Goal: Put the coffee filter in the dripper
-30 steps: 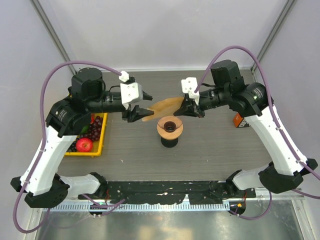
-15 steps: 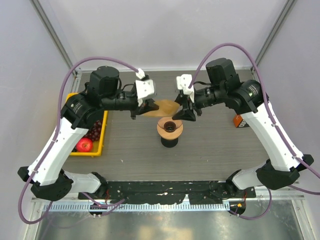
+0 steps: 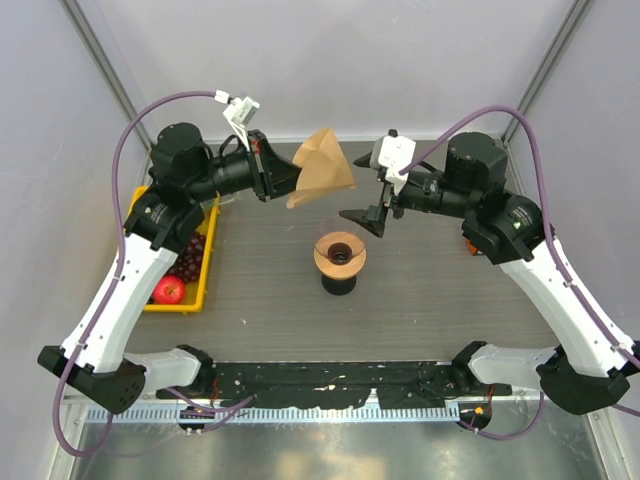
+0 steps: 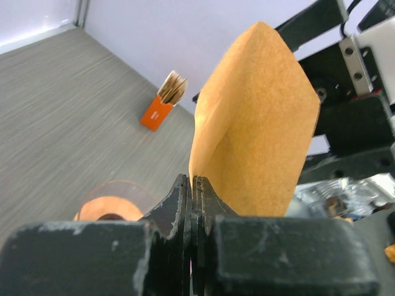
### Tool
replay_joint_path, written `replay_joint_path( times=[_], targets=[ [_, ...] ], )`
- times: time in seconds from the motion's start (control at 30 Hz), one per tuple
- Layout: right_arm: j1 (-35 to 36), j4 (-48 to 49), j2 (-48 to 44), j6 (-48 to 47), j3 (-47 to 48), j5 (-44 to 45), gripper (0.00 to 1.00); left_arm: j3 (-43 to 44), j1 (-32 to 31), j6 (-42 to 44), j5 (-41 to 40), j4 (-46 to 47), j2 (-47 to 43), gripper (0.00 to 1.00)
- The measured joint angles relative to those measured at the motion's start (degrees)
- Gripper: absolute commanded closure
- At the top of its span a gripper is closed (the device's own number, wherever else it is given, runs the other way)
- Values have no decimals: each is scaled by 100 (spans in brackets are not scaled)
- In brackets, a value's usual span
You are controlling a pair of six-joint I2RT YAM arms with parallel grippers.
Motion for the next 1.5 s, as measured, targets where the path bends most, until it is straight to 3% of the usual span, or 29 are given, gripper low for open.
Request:
replay_joint_path(
  times=[0.2,0.4,0.53,0.67,0.7,0.77,0.8,0.87,1.0,1.1,1.37,1.5],
  targets=[
    [518,463,240,-382,20,863,1,-33,-4,-800,37,466,2,100],
    [839,492,562,-785,173,1478,5,-116,-129,-938,26,573,2,100],
    [896,490,614,-1003,243,1585,30,-190,-212,-852,-50,498,0,100],
    [909,487,570,-1143,236,1587,42,-205,-225,-721,-199,343,-2,100],
    [909,485,549,-1174,227,1587,42,-205,-225,-678,-249,321,-2,100],
    [909,461,507,-1200,212,1585,32,-205,-225,-636,-297,295,-2,100],
    [909,444,483,-1215,208,1585,21,-205,-225,-627,-313,271,-2,100],
    [909,433,442,-1193,199,1587,10,-205,-225,-614,-345,227,-2,100],
    [909,437,400,-1189,199,1674,3,-221,-225,-651,-393,190,-7,100],
    [909,481,387,-1165,168,1700,7,-330,-225,-850,-398,243,-35,100],
    [1034,540,378,-1279,92,1908,35,-481,-225,-1475,-516,271,-48,100],
    [1058,535,378,-1370,92,1941,37,-481,-225,-1600,-595,273,-48,100]
  ],
)
